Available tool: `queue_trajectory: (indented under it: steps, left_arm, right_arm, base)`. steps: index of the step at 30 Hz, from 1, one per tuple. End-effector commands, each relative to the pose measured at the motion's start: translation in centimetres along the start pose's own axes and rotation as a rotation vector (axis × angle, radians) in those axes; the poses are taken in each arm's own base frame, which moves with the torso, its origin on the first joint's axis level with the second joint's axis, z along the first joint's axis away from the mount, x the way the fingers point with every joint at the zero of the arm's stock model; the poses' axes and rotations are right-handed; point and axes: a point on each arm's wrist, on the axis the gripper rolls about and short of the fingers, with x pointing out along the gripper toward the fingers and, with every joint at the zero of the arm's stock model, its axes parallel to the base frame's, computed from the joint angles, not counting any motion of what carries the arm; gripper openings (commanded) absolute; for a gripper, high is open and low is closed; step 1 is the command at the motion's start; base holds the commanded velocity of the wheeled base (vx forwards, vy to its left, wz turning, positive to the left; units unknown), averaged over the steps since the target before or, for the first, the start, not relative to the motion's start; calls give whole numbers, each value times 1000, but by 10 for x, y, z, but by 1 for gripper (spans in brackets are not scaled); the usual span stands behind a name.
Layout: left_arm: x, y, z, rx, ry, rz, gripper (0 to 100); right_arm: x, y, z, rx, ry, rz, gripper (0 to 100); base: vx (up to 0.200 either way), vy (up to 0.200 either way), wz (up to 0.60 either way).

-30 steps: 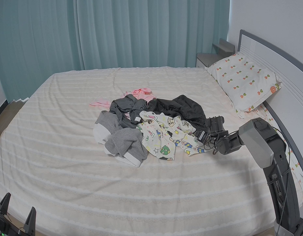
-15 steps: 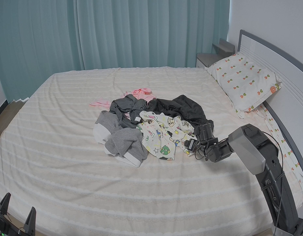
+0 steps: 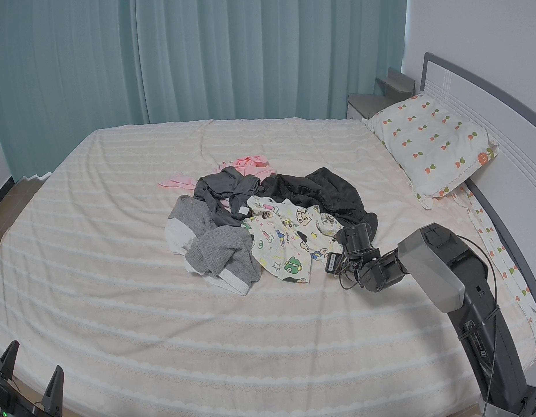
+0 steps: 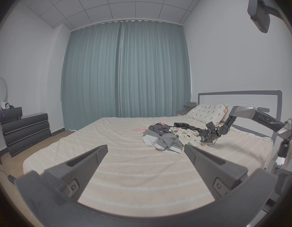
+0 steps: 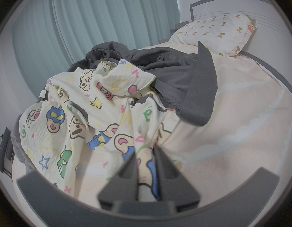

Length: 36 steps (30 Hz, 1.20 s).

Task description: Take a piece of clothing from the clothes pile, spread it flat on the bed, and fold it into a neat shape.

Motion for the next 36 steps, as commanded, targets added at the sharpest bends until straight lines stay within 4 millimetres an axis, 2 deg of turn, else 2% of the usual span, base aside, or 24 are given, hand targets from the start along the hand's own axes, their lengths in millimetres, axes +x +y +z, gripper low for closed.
queue_trajectory:
  steps: [1, 6, 12, 21, 22, 28, 36]
  left_arm:
    - [1, 0, -5, -2, 11, 2, 100]
    - [1, 0, -5, -2, 11, -1, 100]
    - [1, 0, -5, 0, 11, 2, 100]
    - [1, 0, -5, 0, 11, 0, 100]
    - [1, 0, -5, 0, 11, 2, 100]
    - [1, 0, -5, -2, 9, 2, 100]
    - [1, 0, -5, 0, 11, 2, 100]
  right_arm:
    - [-8, 3, 8, 5, -13, 7, 0]
    - [-27, -6, 11, -7, 20, -13, 0]
    - [-53, -22, -1, -53, 108, -45, 0]
    - [-55, -19, 9, -42, -14, 13, 0]
    - [-54, -19, 8, -51, -14, 13, 100]
    - [-44, -17, -3, -64, -3, 51, 100]
    - [-42, -9, 4, -61, -51, 93, 100]
  base:
    - [0, 0, 0]
    - [0, 0, 0]
    - [0, 0, 0]
    - [0, 0, 0]
    - [0, 0, 0]
    - [0, 0, 0]
    - [0, 0, 0]
